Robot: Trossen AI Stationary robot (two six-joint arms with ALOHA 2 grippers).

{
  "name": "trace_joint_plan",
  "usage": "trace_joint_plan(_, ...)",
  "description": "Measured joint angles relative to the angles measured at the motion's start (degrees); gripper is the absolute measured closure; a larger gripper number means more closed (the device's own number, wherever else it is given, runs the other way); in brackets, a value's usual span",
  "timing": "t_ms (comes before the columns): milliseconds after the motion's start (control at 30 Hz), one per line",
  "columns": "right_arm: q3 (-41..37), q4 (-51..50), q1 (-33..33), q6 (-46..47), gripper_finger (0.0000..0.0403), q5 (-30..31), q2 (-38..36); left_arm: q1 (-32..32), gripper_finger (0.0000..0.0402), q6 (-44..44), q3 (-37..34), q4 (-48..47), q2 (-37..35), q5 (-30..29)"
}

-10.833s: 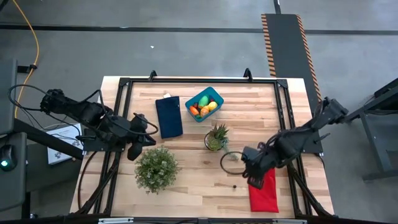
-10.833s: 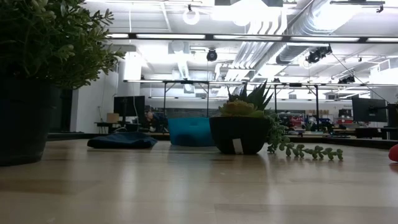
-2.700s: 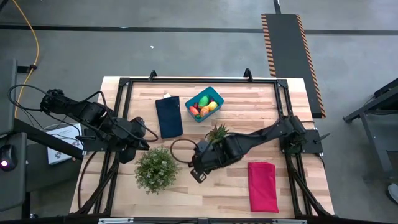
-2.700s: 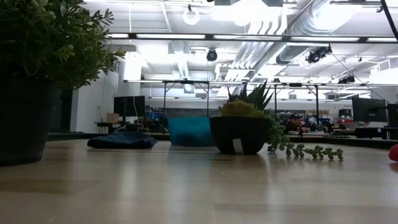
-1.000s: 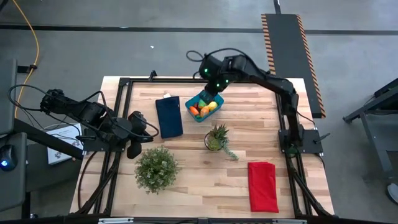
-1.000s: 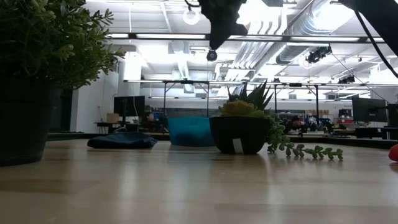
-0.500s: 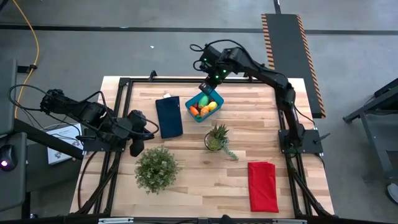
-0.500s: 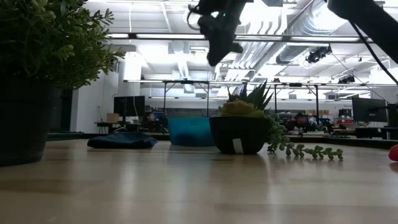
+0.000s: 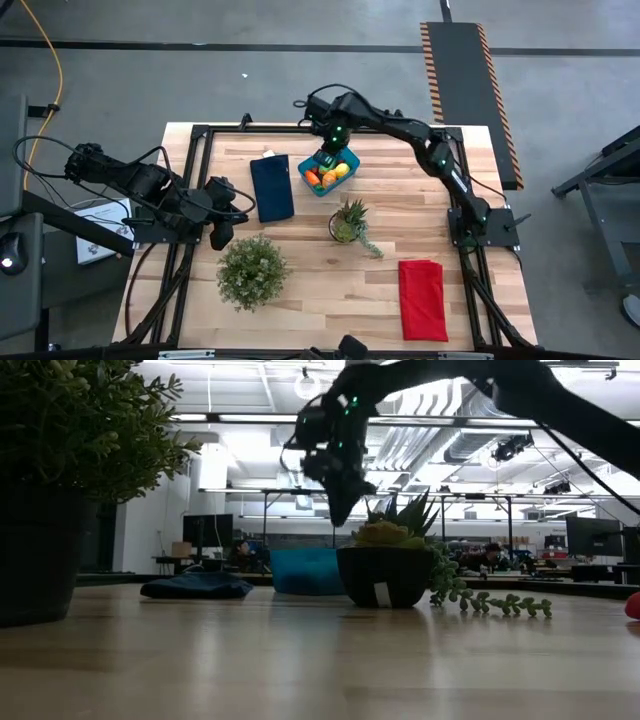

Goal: Pick and placing Produce into tupperware
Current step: Put the blue berry into the bin

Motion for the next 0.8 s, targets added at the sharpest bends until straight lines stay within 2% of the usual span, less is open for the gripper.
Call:
trace_joint_plan(200,0.0,-0.08,-0.72,1.22,0.0355,-0.91,2.95,-0.01,0.0376,-0.23,0.0,-0.05,0.0,0.0)
trace_joint_plan(800,-0.82,0.92,-3.58,3.54,0.0355,-1.06,3.48,-0.01,0.0376,-0.2,0.0,-0.55,0.0,0.02)
